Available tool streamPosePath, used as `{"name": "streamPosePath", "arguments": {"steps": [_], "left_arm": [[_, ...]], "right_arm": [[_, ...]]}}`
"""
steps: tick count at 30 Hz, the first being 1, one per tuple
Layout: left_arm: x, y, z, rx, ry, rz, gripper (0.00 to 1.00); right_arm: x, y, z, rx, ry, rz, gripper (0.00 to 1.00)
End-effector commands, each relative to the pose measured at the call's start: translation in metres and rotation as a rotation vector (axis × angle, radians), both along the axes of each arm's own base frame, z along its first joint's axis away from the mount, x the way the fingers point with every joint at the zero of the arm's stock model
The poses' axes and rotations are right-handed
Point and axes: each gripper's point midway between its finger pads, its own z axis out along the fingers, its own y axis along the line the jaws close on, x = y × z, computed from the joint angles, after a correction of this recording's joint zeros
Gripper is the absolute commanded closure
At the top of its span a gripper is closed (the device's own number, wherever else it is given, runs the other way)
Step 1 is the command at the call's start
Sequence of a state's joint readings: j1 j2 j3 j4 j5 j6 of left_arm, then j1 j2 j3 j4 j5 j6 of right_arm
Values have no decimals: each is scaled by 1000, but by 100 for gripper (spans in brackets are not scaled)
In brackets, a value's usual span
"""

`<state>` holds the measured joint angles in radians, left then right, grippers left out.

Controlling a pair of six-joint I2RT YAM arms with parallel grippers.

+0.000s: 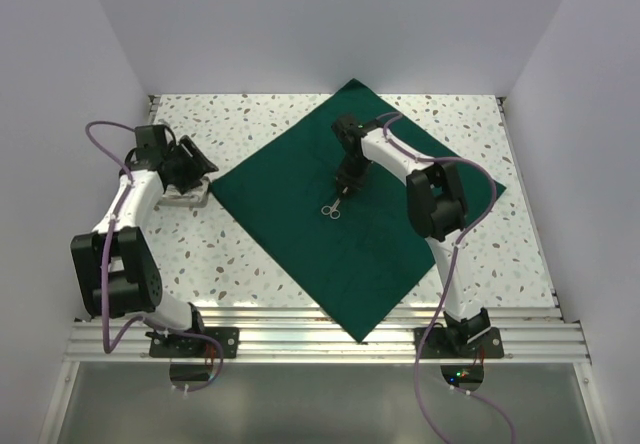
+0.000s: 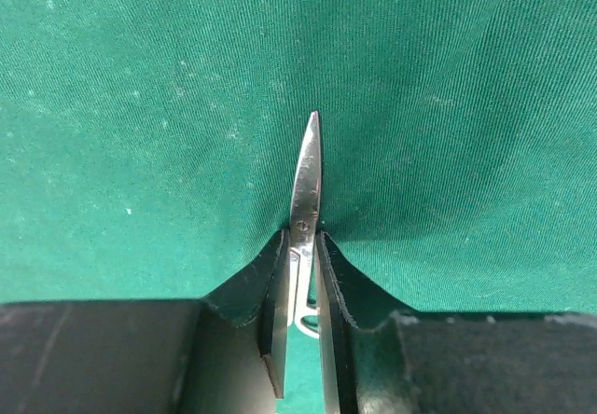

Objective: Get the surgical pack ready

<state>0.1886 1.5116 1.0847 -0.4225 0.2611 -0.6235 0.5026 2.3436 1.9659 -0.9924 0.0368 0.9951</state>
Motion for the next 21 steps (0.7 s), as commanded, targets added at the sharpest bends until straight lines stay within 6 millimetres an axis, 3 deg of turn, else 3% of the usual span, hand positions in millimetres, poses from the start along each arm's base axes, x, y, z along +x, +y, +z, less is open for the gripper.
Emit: {"name": "streamPosePath", "arguments": {"steps": [1,4,7,10,11,13,14,15,17,21], "left_arm": [[9,-19,30,33,-87,-110,37],[11,-31,38,37,-108,-152,36],[17,-51,46,26,-137,-227,34],[22,-81,53,-3,-178,-357,31],[21,-96,56,-36,-202,-426,31],[23,-121,58,-68,-233,-506,30],[17,-135,57,-121,-240,-559,30],[14,-149,56,-144,-241,-594,29],[12,-167,56,-190,-253,-650,29],[2,-212,52,-249,-251,-773,28]], "right_arm": [[-18,-6,-33,-67,87,4,83],[-21,-9,-28,-76,94,30,87],[-14,-7,-9,-62,48,66,100],[-6,-5,12,-40,-22,138,100],[-5,0,28,-4,-52,171,100],[0,4,37,21,-115,238,100],[2,8,56,54,-165,261,100],[-4,6,52,64,-164,303,100],[1,8,67,79,-233,335,100],[-7,7,79,107,-278,398,100]]}}
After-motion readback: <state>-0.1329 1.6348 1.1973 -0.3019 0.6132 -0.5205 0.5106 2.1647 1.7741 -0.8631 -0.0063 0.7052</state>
